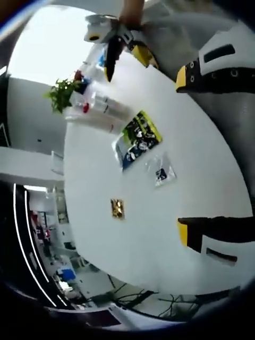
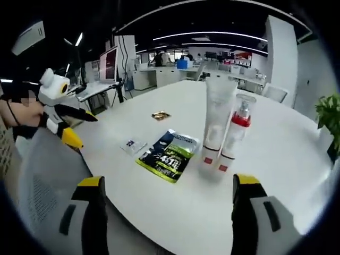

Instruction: Arrange the skincare products in the storage area until every visible bottle or jar stands upright without overlapping.

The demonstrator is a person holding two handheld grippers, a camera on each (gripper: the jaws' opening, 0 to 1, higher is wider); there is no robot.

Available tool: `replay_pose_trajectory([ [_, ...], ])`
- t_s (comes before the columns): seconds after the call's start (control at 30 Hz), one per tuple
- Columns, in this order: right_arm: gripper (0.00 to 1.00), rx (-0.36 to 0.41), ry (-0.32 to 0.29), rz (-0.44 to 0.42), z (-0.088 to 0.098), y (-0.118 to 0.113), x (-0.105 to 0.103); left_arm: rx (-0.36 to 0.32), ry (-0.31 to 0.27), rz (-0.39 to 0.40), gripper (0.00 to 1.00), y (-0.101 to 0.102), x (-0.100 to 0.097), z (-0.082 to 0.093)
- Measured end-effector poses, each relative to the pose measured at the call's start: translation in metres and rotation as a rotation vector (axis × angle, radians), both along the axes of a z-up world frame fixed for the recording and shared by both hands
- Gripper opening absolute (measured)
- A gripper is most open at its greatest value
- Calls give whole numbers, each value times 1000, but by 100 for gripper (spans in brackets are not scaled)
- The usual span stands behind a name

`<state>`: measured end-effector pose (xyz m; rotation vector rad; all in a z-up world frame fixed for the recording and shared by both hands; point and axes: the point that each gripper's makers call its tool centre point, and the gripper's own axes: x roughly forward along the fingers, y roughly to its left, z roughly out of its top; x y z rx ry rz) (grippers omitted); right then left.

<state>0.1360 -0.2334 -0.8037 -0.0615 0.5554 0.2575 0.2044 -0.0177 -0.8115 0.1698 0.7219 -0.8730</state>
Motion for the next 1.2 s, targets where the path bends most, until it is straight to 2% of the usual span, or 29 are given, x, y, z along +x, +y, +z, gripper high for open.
replay_pose_trajectory([
  [0.1, 99, 14, -11, -19, 6, -6, -4, -12, -8, 25, 97, 3, 2, 3],
  [0.2, 99, 21, -11, -33, 4, -11, -9, -3, -6, 37, 97, 4, 3, 3],
  [0.53, 99, 14, -12, -55, 2, -14, -10, 24, 0, 41, 97, 8, 4, 3],
  [0.7, 98, 3, -6, -88, 0, -21, -11, 59, 7, 28, 97, 7, 8, 1],
  [0.83, 98, 9, -14, -91, 1, -22, -11, 60, 3, 28, 97, 3, 17, 2],
  [0.93, 98, 12, -14, -96, 1, -23, -10, 84, 14, 18, 97, -2, 25, -4],
  [1.2, 98, 17, -8, -119, 0, -28, -10, 82, 65, 42, 97, -9, 50, -17],
])
